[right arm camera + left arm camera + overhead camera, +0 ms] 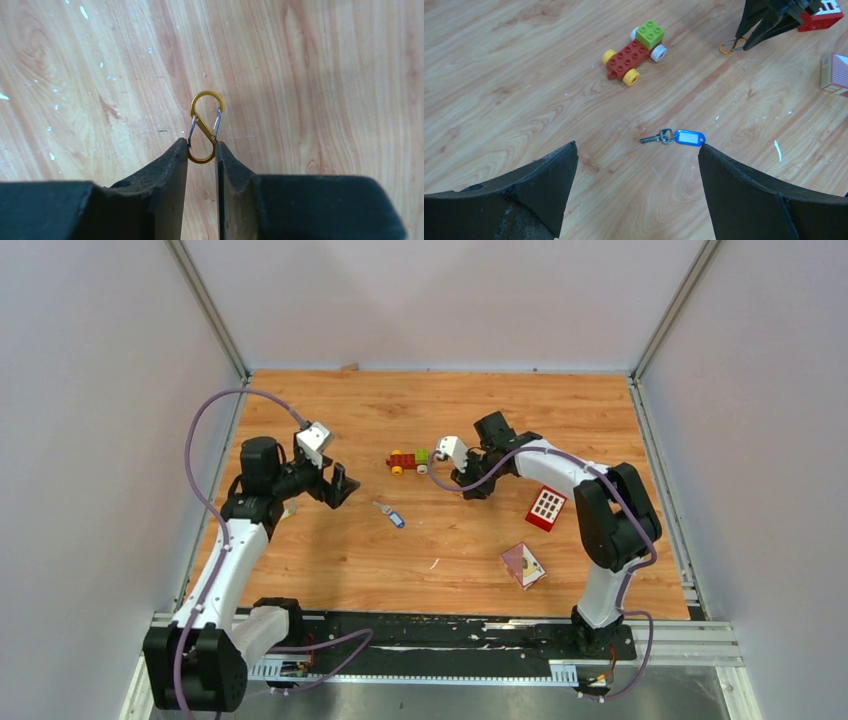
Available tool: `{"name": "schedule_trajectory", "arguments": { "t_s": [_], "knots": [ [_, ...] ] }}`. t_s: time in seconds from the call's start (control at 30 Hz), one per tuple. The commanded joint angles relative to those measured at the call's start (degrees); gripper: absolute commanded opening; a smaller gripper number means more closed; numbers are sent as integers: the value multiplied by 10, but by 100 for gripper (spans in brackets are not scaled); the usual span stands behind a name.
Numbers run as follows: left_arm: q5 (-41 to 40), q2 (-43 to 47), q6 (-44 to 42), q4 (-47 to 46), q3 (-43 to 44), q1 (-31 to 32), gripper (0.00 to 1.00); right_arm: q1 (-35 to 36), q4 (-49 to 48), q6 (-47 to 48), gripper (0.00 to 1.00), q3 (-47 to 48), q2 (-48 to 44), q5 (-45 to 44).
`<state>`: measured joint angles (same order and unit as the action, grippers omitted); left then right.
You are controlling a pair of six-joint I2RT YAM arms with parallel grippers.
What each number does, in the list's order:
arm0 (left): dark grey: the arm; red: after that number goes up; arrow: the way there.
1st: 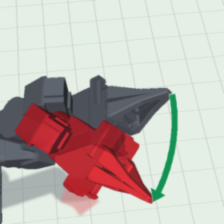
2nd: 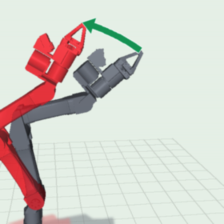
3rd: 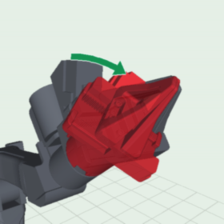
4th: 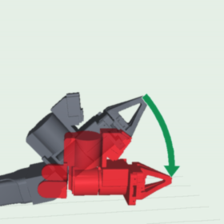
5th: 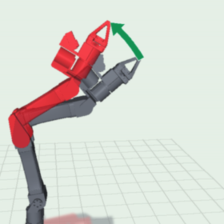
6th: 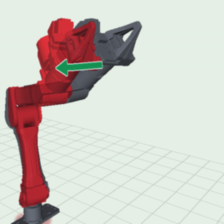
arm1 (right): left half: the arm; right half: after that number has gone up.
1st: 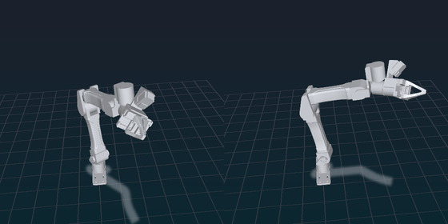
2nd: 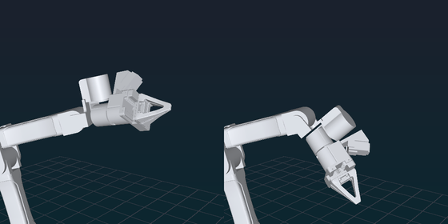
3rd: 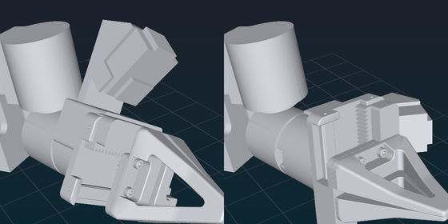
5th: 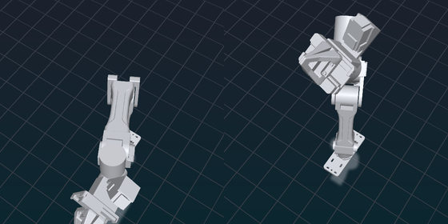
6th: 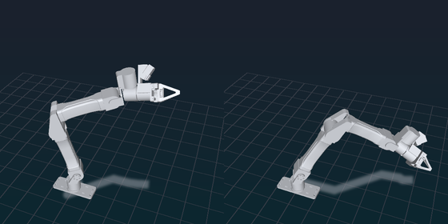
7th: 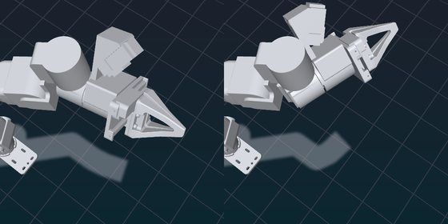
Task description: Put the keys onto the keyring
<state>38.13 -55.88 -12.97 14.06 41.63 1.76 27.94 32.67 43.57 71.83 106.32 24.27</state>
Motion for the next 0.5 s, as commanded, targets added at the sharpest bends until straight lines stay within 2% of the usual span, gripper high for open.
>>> {"name": "schedule_trajectory", "arguments": {
  "t_s": [0.0, 0.17, 0.37, 0.47],
  "knots": [
    [33, -44, 41, -38, 22, 14, 95, 0, -32, -33, 12, -6, -56, 39],
    [29, -136, 65, -15, 69, 74, 92, 3, -41, -49, 11, -12, -84, 44],
    [65, -264, 157, -16, 144, 147, 84, 19, -54, -72, 12, -15, -109, 34],
    [77, -311, 188, -1, 175, 151, 83, 20, -58, -72, 24, -17, -99, 13]
  ]
}}
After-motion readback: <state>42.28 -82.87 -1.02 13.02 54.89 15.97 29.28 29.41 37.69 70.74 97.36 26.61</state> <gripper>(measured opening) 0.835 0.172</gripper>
